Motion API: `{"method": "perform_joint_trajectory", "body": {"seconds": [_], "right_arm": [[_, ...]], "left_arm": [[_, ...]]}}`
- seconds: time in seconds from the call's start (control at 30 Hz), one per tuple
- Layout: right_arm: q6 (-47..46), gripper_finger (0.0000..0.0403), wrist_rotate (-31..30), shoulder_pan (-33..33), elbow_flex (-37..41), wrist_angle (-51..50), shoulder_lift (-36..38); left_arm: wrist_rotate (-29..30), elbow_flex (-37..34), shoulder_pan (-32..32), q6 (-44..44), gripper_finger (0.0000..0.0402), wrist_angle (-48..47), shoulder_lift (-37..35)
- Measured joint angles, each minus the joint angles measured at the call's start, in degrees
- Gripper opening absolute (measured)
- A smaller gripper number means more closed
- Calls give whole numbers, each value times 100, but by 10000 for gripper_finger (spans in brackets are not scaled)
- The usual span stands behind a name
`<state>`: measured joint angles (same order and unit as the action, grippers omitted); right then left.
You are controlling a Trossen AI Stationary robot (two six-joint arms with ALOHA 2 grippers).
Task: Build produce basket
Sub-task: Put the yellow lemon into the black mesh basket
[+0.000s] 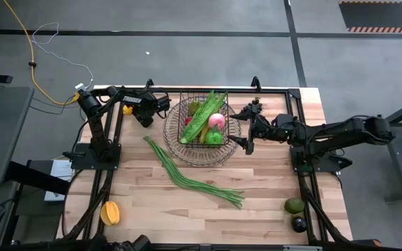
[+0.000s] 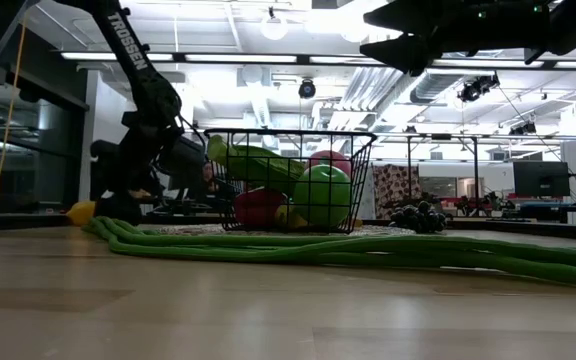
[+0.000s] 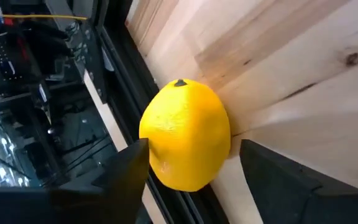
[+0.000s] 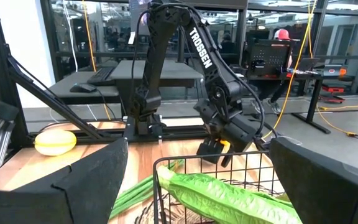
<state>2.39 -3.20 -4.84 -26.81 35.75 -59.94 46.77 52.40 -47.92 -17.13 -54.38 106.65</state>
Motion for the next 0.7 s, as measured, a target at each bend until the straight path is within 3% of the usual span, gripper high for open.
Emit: {"method": "perform_joint_trajectory", "body": {"seconds": [0.47, 0.7], "right_arm": [[3, 381, 0, 0, 0, -83, 0], [6, 381, 0, 0, 0, -83, 0]], "left_arm": [[78, 4, -1, 232, 74, 18, -7], [107, 92, 21, 209, 34, -340, -77]]}}
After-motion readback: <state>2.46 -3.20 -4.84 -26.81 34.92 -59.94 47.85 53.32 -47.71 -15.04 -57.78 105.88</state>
